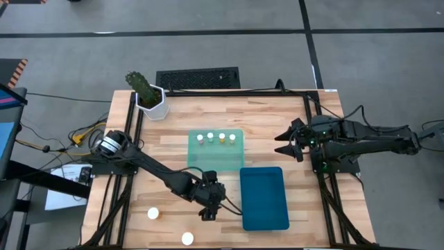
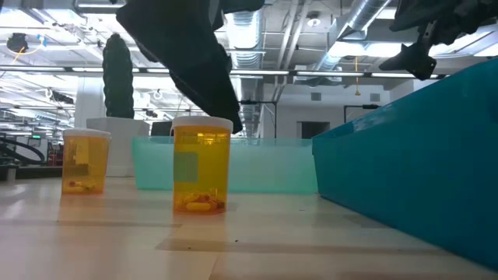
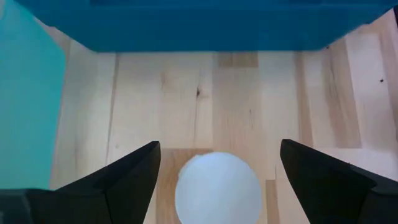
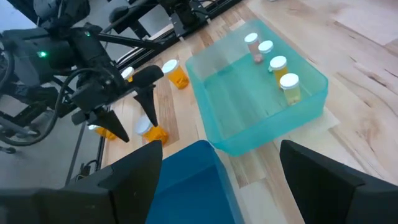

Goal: Pick and place medicine bottles into bin by pill shape (circle, oval)
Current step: Put the large orange pill bottle into the blue bin

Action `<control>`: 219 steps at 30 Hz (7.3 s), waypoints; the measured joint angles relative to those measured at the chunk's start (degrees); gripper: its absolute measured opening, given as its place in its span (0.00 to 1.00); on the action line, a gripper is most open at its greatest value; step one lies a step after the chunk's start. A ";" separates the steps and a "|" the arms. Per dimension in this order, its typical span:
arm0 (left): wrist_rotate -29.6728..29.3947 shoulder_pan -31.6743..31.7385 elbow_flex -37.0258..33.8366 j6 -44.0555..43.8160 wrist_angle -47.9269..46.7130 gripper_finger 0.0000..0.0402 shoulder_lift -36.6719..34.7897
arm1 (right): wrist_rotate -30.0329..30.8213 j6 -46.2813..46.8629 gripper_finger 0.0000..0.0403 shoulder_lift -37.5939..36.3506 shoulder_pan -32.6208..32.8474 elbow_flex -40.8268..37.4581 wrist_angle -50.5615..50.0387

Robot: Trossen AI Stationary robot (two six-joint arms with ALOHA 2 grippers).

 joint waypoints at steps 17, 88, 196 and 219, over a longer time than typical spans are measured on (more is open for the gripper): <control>1.37 -0.26 0.02 0.01 -5.85 0.73 0.04 | 0.00 -0.02 0.83 0.00 -0.01 0.00 -0.10; 2.10 13.14 45.76 24.68 -3.14 0.54 25.00 | 0.28 0.00 0.83 0.03 -0.22 -0.07 -3.55; -7.11 -12.42 -0.17 -38.39 -44.94 0.89 -23.81 | 0.29 -1.11 0.83 0.02 -0.16 -0.02 -4.52; -7.82 -1.70 -20.63 -20.23 -22.52 0.89 -24.38 | 0.29 -1.12 0.83 0.02 -0.16 -0.02 -4.78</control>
